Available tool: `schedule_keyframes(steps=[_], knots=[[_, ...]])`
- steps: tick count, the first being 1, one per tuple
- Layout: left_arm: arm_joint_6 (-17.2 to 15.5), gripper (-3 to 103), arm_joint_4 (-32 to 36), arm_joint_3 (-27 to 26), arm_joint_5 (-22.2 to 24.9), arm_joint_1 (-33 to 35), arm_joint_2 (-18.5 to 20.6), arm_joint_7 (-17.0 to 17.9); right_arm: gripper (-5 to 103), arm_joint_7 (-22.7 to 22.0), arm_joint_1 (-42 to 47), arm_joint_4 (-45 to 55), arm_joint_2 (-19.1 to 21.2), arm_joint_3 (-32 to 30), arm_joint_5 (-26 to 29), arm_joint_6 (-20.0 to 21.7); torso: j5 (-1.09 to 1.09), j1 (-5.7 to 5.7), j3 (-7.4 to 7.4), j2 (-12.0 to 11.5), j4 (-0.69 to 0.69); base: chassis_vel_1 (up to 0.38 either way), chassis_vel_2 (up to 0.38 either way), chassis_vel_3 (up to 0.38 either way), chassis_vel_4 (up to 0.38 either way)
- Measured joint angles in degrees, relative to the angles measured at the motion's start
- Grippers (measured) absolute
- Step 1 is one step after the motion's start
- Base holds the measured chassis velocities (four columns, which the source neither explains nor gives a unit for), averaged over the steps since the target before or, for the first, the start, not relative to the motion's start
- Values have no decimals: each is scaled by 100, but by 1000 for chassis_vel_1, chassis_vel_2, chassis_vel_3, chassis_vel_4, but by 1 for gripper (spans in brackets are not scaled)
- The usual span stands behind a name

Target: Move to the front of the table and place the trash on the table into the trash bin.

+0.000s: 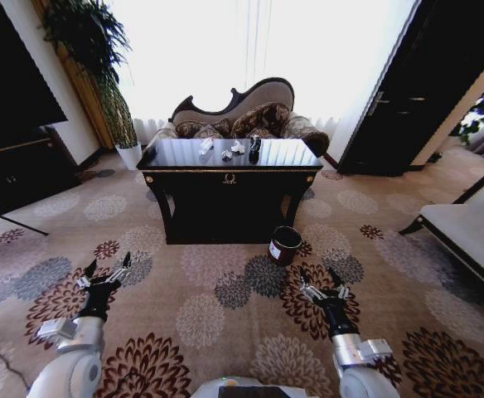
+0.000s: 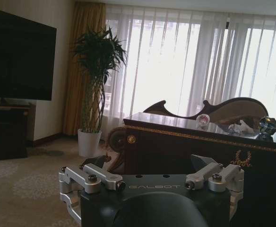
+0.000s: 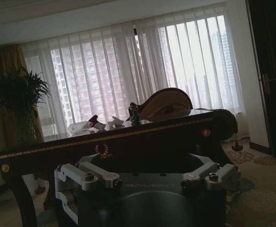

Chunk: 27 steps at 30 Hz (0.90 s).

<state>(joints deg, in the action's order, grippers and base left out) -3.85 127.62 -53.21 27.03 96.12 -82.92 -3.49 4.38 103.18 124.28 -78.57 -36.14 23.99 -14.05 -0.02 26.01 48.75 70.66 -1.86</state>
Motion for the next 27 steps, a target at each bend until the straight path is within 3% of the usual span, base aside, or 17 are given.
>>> schedule_keyframes(steps=[27], knots=[[-23,100,-90,-145,88,-15,151,44,100,134,-149,-45,-91,-102,-67,-74,0,0,0,0,0,0,0,0,0]])
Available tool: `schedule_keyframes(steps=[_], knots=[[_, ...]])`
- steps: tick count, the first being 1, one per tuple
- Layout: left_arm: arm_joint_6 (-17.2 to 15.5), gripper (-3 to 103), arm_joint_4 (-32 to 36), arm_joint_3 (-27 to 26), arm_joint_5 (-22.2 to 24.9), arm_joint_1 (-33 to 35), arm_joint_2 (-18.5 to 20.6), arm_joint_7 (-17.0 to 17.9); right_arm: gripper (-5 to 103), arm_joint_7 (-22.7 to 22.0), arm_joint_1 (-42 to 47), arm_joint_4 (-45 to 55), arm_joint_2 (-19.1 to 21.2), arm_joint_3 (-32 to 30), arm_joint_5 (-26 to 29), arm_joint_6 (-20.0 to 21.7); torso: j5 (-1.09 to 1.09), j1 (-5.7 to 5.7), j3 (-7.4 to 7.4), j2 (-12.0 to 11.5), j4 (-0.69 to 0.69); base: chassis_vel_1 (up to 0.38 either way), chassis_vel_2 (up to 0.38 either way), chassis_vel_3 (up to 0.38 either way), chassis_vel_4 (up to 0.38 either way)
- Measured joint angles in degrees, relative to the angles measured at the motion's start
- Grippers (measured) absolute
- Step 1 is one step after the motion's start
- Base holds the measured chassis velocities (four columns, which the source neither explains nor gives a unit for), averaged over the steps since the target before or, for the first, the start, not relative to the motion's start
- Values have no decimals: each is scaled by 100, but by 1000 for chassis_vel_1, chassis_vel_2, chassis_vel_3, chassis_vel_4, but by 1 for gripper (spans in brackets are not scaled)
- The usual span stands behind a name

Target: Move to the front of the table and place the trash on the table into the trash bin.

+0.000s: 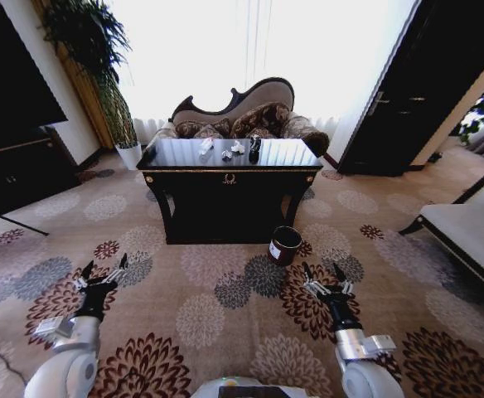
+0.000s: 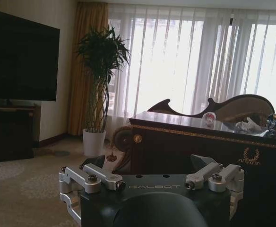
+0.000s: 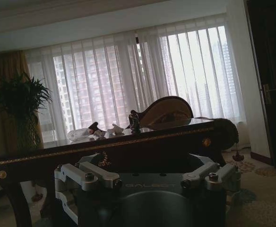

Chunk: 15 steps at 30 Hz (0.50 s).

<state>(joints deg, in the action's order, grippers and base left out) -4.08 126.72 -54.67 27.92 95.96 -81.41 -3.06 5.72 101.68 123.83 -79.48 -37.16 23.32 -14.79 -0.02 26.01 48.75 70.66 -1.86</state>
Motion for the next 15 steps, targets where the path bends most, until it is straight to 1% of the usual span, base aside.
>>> schedule_keyframes(steps=[5,8,11,15], knots=[[0,100,55,8,-5,5,-24,-32,100,95,-68,47,-27,35,-23,82,0,0,0,0,0,0,0,0,0],[25,100,63,-23,-43,18,-19,-43,100,138,-90,19,-20,55,-64,83,0,0,0,0,0,0,0,0,0],[131,100,69,-61,-117,83,-33,-65,100,161,-98,-56,-19,83,-83,45,0,0,0,0,0,0,0,0,0],[142,100,166,-72,-108,110,-73,-70,100,175,-123,-84,12,82,-76,40,1,-1,0,0,0,-8,13,10,-13]])
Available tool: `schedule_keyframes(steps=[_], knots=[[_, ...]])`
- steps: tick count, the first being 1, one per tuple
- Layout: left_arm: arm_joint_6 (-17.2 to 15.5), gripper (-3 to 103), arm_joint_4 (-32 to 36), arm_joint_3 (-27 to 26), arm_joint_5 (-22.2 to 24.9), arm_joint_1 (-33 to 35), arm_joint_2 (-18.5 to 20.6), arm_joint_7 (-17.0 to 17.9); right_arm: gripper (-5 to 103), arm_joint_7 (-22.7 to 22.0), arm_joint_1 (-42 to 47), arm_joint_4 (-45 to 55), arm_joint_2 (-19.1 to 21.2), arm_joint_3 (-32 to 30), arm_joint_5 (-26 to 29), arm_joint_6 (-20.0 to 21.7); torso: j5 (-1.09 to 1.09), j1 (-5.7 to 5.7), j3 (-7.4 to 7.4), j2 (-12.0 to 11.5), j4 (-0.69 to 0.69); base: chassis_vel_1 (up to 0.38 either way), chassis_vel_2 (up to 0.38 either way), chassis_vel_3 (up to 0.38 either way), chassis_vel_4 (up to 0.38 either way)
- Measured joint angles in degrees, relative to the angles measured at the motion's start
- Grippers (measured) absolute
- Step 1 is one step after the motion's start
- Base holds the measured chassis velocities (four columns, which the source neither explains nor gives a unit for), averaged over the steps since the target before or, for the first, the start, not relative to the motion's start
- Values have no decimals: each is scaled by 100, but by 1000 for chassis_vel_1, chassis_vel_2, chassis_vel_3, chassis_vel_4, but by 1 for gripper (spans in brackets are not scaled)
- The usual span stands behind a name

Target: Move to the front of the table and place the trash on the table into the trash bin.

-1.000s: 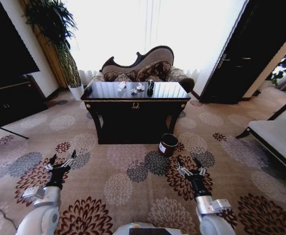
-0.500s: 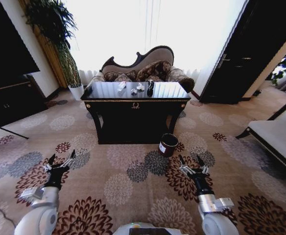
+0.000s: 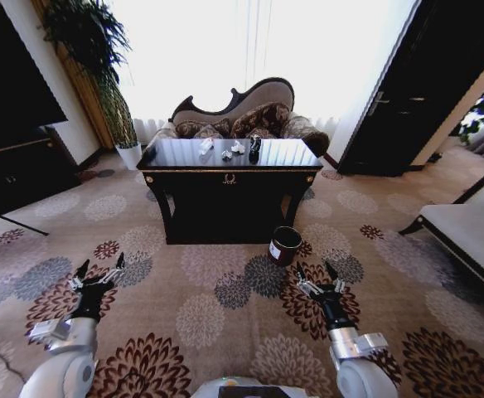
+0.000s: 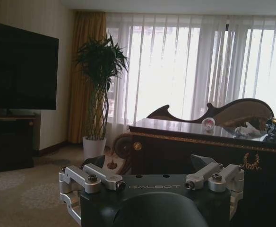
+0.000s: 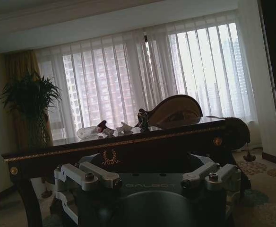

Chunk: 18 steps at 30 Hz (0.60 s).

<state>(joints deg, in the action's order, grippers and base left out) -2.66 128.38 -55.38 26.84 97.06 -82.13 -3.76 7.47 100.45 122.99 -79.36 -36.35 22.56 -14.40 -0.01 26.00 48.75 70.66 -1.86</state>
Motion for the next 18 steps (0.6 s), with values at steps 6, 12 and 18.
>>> schedule_keyframes(steps=[6,12,18], knots=[[-21,100,138,-95,101,-23,27,-24,100,16,-80,45,69,-146,145,49,0,0,0,0,0,-73,87,87,-87],[-90,100,222,-181,235,-35,122,-53,100,30,-73,124,145,-316,253,62,0,2,1,0,0,-141,148,145,-144],[-90,100,328,-165,236,36,143,-77,100,39,-73,219,171,-419,316,61,0,3,1,-1,0,-158,158,157,-151]])
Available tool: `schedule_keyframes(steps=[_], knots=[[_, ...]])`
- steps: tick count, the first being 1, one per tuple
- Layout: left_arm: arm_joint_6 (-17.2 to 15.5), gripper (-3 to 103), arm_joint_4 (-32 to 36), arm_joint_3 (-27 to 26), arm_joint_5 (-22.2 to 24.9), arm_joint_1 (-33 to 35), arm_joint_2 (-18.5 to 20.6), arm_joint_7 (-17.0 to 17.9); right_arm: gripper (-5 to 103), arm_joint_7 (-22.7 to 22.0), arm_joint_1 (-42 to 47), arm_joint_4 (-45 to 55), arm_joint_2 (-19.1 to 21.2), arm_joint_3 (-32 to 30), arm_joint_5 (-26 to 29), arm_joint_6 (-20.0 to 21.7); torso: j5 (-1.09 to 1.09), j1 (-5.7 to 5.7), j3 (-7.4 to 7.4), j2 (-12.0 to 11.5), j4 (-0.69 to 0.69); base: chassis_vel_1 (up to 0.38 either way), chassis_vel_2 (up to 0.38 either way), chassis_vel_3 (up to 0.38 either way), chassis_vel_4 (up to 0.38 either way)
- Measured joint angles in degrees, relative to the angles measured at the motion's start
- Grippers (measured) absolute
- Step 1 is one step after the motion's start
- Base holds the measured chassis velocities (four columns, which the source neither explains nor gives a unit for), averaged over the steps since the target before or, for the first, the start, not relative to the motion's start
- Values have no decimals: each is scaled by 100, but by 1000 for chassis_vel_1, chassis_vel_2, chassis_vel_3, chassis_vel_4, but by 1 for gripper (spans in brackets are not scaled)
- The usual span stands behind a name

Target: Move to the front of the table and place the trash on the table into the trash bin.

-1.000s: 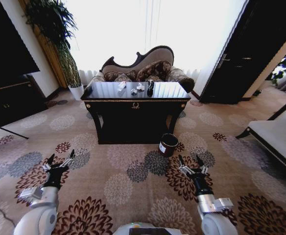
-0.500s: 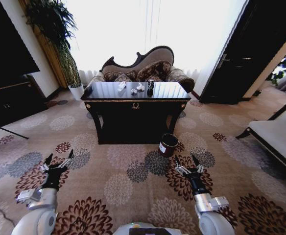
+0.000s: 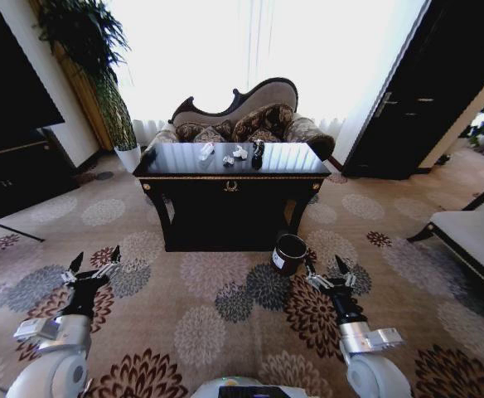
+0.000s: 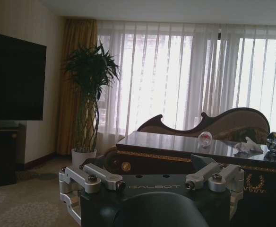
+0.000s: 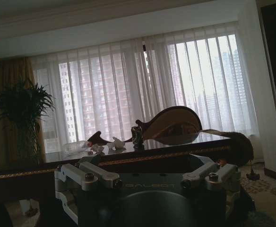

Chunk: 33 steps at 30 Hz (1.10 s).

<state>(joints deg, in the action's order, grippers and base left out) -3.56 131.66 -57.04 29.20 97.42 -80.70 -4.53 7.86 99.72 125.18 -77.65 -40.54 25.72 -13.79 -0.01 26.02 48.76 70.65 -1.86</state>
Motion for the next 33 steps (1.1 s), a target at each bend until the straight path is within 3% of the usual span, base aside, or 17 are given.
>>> schedule_keyframes(steps=[16,33], knots=[[0,100,105,-74,33,52,10,-26,100,63,13,70,-41,-121,118,5,0,-3,-1,0,0,-138,127,132,-146],[34,100,-85,-262,214,-153,79,-96,100,83,32,86,-7,-171,151,14,-1,-2,-1,1,0,-227,225,228,-230]])
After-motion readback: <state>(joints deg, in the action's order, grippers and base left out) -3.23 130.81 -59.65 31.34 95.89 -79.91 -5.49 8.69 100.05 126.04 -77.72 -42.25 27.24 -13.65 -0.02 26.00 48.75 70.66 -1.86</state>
